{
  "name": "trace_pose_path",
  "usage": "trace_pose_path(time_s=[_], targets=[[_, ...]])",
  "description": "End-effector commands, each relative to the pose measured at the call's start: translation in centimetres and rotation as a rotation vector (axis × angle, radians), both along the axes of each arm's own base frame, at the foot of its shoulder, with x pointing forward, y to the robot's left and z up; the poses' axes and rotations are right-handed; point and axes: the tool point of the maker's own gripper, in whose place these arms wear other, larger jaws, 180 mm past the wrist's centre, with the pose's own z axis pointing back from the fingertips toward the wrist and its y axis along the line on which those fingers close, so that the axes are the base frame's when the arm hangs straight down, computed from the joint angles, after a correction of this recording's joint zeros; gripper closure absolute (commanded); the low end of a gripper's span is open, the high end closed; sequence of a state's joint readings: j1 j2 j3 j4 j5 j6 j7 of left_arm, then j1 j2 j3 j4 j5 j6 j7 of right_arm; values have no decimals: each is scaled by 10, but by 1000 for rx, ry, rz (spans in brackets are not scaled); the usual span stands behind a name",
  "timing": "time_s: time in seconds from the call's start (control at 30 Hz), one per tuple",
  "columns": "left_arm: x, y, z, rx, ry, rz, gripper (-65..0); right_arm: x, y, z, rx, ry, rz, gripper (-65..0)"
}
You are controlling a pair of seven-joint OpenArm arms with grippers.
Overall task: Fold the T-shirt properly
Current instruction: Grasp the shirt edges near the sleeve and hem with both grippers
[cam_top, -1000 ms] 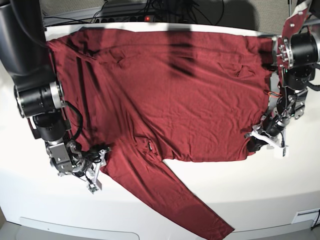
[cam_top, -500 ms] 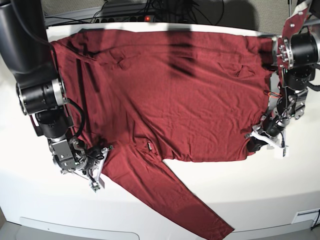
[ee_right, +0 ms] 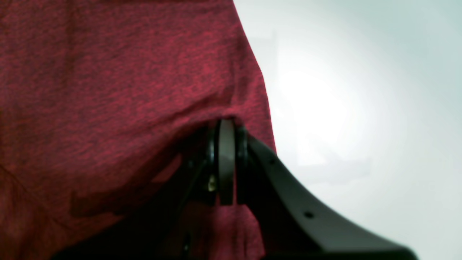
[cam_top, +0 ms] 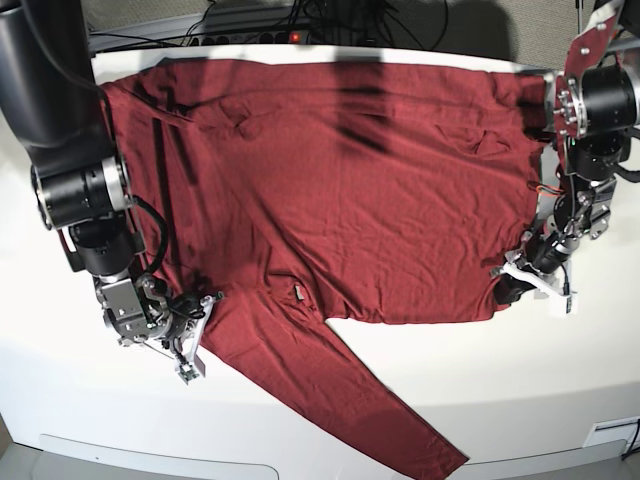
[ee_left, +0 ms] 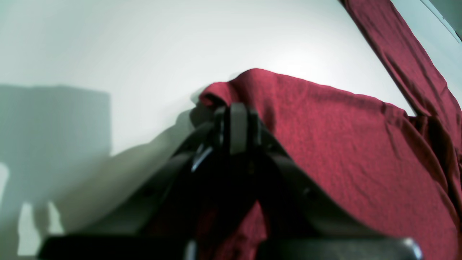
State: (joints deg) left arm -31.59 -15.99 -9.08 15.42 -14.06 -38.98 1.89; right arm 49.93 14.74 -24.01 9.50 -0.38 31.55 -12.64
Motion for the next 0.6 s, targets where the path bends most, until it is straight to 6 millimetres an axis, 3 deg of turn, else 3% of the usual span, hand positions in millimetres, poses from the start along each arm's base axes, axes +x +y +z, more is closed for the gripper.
trace_pose_path(time_s=[0.0, 0.07, 0.13, 0.37, 0.5, 0.57], targets=[[-19, -1, -23, 64, 132, -53, 0, 19, -6, 23, -21, -35, -5, -76], [-19, -1, -23, 64, 131, -53, 0, 26, -6, 34, -4, -29, -35, -181], [-18, -1, -23, 64, 129, -52, 0, 32, -6, 46, 15, -8, -68, -234], [-17, -1, -22, 64, 121, -48, 0, 55, -3, 85, 41, -38, -73, -255], [-18, 0, -23, 65, 123, -49, 0, 64, 0, 87, 31, -127, -28, -350], [-17, -1, -22, 64, 122, -49, 0, 65, 1, 83, 26, -159, -3, -358]])
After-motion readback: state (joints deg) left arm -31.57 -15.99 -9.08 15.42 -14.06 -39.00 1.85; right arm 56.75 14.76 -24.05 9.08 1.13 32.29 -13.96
